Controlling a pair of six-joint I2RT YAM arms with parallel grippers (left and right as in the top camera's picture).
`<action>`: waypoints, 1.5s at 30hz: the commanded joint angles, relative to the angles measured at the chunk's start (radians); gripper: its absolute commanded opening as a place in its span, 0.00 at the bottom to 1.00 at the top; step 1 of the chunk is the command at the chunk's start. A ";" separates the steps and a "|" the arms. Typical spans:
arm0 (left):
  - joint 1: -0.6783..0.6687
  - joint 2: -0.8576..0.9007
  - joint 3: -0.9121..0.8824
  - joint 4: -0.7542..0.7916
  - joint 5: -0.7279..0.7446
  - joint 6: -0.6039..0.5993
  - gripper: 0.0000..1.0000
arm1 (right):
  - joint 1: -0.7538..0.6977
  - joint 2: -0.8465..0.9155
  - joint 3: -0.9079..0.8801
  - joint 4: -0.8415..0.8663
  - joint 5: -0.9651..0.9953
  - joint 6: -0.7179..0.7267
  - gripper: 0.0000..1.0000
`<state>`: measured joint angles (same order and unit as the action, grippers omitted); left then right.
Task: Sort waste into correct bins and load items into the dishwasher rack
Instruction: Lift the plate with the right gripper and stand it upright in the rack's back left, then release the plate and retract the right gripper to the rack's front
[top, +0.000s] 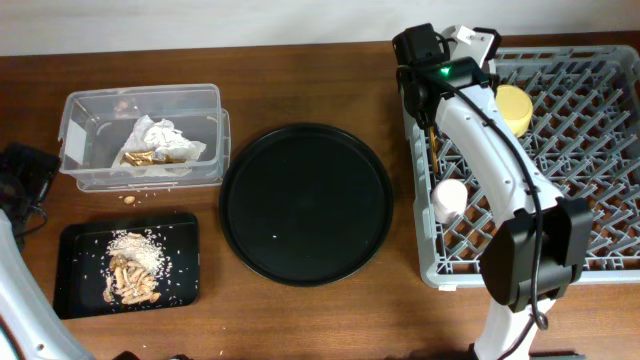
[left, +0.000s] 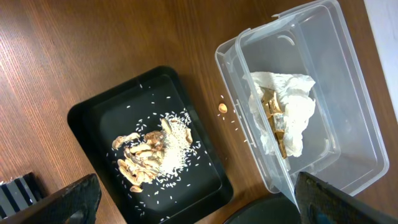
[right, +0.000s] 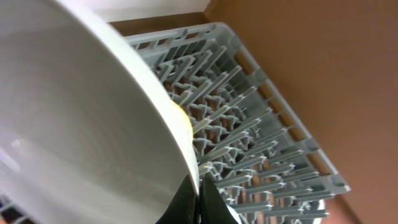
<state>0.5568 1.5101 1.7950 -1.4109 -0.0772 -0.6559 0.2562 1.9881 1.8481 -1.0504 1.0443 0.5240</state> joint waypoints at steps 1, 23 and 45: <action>0.003 0.000 0.003 -0.001 0.006 -0.002 0.99 | 0.005 -0.005 0.003 -0.003 -0.007 -0.015 0.04; 0.003 0.000 0.003 -0.001 0.006 -0.003 0.99 | 0.012 -0.172 0.232 -0.244 -0.512 0.015 1.00; 0.003 0.000 0.003 -0.001 0.006 -0.003 0.99 | 0.013 -0.990 -0.319 -0.636 -0.813 0.080 0.99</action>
<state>0.5568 1.5101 1.7950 -1.4113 -0.0738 -0.6559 0.2630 1.0397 1.6077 -1.6764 0.2668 0.5903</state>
